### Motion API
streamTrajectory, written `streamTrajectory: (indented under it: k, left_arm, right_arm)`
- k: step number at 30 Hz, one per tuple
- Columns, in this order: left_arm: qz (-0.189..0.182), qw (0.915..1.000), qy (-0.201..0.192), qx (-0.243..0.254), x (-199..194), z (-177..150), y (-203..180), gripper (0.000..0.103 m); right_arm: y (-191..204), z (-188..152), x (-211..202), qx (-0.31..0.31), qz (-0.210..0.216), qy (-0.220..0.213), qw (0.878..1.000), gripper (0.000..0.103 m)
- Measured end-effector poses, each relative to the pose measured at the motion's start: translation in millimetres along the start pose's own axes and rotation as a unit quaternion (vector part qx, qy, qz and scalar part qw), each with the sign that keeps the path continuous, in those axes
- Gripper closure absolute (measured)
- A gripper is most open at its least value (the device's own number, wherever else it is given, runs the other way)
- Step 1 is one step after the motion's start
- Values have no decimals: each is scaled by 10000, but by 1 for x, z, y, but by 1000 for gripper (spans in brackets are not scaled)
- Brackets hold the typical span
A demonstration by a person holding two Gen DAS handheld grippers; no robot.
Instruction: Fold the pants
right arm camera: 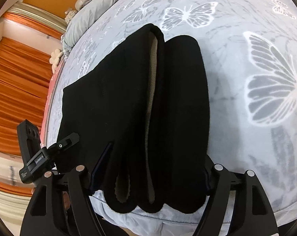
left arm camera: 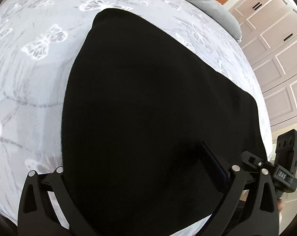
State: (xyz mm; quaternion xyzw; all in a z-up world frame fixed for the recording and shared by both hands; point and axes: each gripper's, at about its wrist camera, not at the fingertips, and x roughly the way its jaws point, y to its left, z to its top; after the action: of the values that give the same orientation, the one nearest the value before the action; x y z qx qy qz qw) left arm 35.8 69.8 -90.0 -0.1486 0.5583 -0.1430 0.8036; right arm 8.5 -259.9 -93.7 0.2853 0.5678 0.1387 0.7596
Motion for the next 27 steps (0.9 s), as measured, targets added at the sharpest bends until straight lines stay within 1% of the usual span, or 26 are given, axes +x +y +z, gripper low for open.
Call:
streamTrajectory:
  k: [1, 2, 3, 4, 6, 9, 10, 12, 14, 17, 23, 25, 26, 27]
  left_arm:
    - [-21, 10000, -2, -19, 0, 1, -2, 7]
    - [-71, 9999, -32, -99, -2, 1, 0, 15]
    - [-122, 9998, -33, -124, -6, 2, 4, 27]
    - [-187, 9997, -20, -149, -10, 2, 5, 34]
    - [-316, 9993, -27, -184, -22, 1, 8, 59]
    - [-607, 9980, -141, -130, -44, -3, 11, 68]
    - [-625, 9978, -229, -27, -53, -5, 8, 70]
    - [-593, 9970, -426, 251, -69, -6, 2, 78]
    - [-556, 9949, -643, 549, -88, -10, -11, 78]
    - [-513, 9926, -861, 690, -102, -12, -14, 78]
    - [-435, 9926, -910, 669, -111, -4, -11, 78]
    - [-424, 9921, -948, 708, -118, -1, -10, 78]
    - [-406, 9917, -970, 741, -124, -5, -13, 78]
    - [-375, 9912, -1008, 766, -130, 0, -14, 78]
  right_arm:
    - [0, 0, 0, 18, 21, -24, 10000, 29]
    - [0, 0, 0, 16, 21, -30, 10000, 31]
    - [1, -1, -2, -49, -61, -83, 9999, 41]
    - [3, -2, -4, -77, -80, -137, 9998, 54]
    - [11, -4, -15, -249, -90, -257, 9993, 62]
    - [28, -9, -30, -543, -45, -458, 9975, 64]
    - [33, -11, -35, -654, -24, -517, 9965, 64]
    - [44, -14, -45, -853, 21, -617, 9944, 65]
    - [56, -17, -56, -1086, 77, -761, 9911, 65]
    - [69, -16, -65, -1276, 184, -894, 9876, 65]
    - [88, -11, -61, -1409, 106, -924, 9856, 65]
    - [97, -9, -58, -1527, 45, -978, 9834, 65]
    - [101, -8, -58, -1565, 37, -1006, 9825, 65]
    - [103, -7, -57, -1590, 33, -1027, 9819, 65]
